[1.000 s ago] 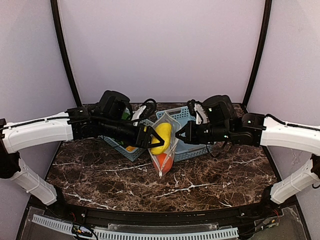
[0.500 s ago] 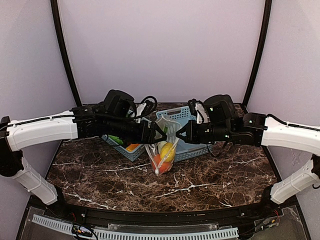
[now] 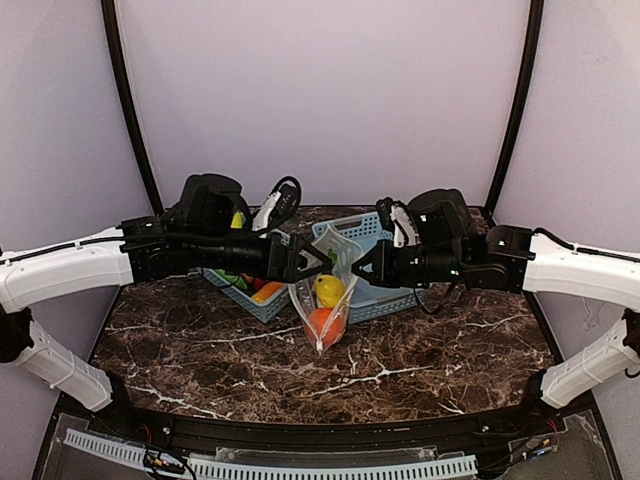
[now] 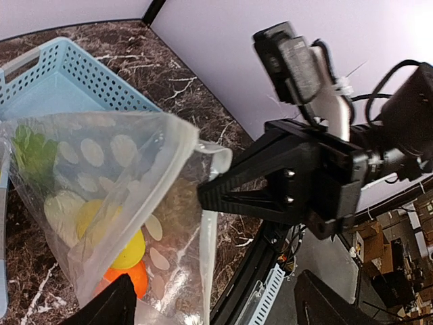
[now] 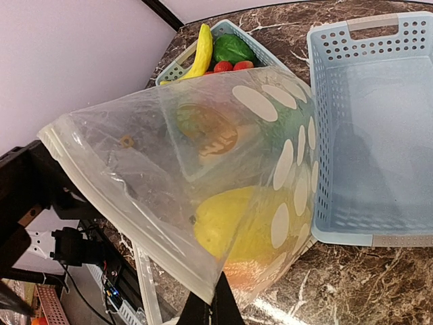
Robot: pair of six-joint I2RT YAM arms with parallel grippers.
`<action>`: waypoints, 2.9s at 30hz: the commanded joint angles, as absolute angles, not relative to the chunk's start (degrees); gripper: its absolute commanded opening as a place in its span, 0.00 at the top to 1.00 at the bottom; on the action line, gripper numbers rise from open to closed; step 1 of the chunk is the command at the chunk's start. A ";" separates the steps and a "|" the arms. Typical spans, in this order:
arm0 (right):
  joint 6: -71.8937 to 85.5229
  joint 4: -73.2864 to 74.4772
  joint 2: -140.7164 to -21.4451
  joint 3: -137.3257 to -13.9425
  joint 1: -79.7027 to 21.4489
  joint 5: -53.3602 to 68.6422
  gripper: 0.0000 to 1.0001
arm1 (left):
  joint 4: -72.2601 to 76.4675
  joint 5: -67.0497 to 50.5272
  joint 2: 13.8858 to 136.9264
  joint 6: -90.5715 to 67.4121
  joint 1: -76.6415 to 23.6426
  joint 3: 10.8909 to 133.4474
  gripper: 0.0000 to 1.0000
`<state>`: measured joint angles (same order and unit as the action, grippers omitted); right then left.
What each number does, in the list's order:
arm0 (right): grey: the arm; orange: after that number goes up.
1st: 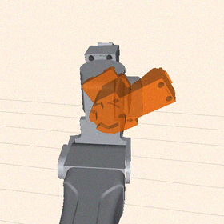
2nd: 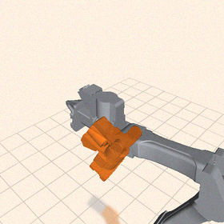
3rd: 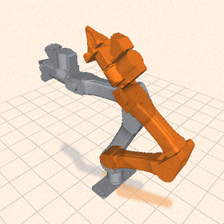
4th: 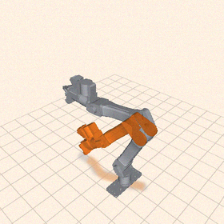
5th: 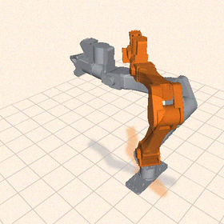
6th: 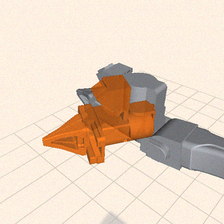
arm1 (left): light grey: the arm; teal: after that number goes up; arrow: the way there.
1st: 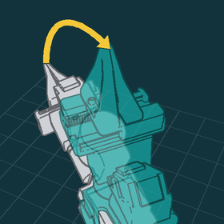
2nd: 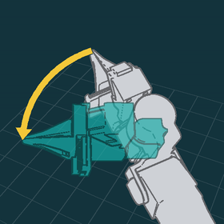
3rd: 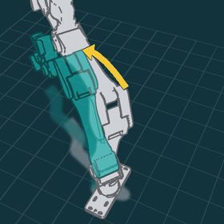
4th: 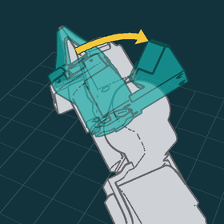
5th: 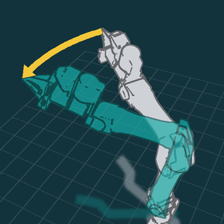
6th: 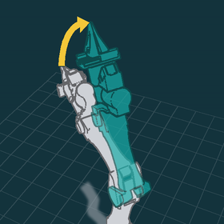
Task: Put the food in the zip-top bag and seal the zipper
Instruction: Adjust the zipper food storage bag at the center of the board.
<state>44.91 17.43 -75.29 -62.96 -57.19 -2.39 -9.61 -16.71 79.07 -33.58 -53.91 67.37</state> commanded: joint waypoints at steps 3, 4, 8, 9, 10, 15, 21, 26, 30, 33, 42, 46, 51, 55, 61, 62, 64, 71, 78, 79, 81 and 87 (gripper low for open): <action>45.17 16.70 -73.74 -62.65 -56.60 -2.89 1.00 | -10.48 -14.01 68.26 -28.53 -53.67 64.89 0.16; 45.17 16.70 -73.81 -62.59 -56.60 -2.80 1.00 | -12.66 -12.29 67.21 -28.84 -53.10 64.58 0.16; 45.09 16.55 -73.99 -62.82 -56.60 -2.44 1.00 | -16.94 -8.70 65.80 -31.15 -51.39 62.40 0.15; 45.09 16.66 -74.07 -62.88 -56.60 -2.36 1.00 | -17.17 -8.57 65.73 -32.51 -51.18 61.87 0.14; 45.04 16.66 -74.09 -62.95 -56.57 -2.23 1.00 | -17.26 -8.95 65.78 -33.17 -50.66 60.78 0.14; 45.16 16.68 -74.01 -62.77 -56.56 -1.93 1.00 | -14.47 -12.60 67.79 -37.36 -50.01 57.53 0.17; 45.20 16.68 -73.92 -62.80 -56.52 -1.94 1.00 | -10.99 -15.69 70.42 -38.36 -49.99 56.59 0.36; 45.25 16.69 -74.07 -62.84 -56.60 -2.00 1.00 | -11.00 -16.56 73.25 -38.21 -49.96 57.10 0.49; 45.13 16.79 -74.09 -63.01 -56.61 -2.18 1.00 | -9.71 -17.83 74.35 -38.57 -49.96 57.31 0.63; 45.09 16.86 -74.09 -63.03 -56.60 -2.20 1.00 | -9.50 -17.85 74.44 -38.32 -49.95 57.69 0.75; 45.16 17.35 -73.03 -62.98 -56.60 -3.15 1.00 | -5.55 -20.28 72.66 -38.67 -49.62 59.07 0.96; 45.18 17.90 -71.97 -62.98 -56.60 -3.85 1.00 | -4.00 -22.26 72.48 -40.24 -49.19 58.70 0.97; 45.25 18.59 -71.09 -62.85 -56.59 -4.72 1.00 | 1.42 -25.43 71.45 -43.85 -48.68 56.58 0.98; 45.35 18.64 -71.24 -62.63 -56.60 -4.74 1.00 | 3.91 -26.23 70.78 -45.03 -48.03 55.66 0.99; 45.42 18.63 -72.67 -62.49 -56.60 -4.41 1.00 | 3.96 -26.23 70.72 -46.41 -45.73 52.25 0.99; 45.48 18.61 -72.78 -62.43 -56.53 -4.33 1.00 | 3.74 -26.12 70.79 -46.45 -45.54 51.69 0.99; 45.61 18.54 -72.95 -62.39 -56.56 -4.27 1.00 | 2.92 -25.57 70.82 -46.08 -45.22 51.31 0.99; 45.62 18.53 -73.53 -62.30 -56.60 -4.44 1.00 | 0.99 -24.97 70.77 -44.84 -44.85 51.94 0.91; 45.55 18.52 -73.57 -62.56 -56.59 -4.55 1.00 | -9.71 -22.44 69.33 -38.16 -42.15 56.02 0.44; 45.53 18.53 -73.57 -62.56 -56.64 -4.56 1.00 | -11.05 -22.07 68.95 -37.40 -41.68 56.44 0.37; 45.52 18.51 -73.43 -62.37 -56.60 -4.62 1.00 | -13.88 -21.34 68.22 -35.58 -39.95 57.16 0.29; 45.47 18.38 -73.50 -62.34 -56.60 -4.57 1.00 | -18.17 -18.82 69.16 -30.05 -33.41 58.98 0.19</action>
<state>45.30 19.40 -73.32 -62.87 -56.97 -3.70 -11.73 -21.47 68.95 -35.94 -36.67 56.36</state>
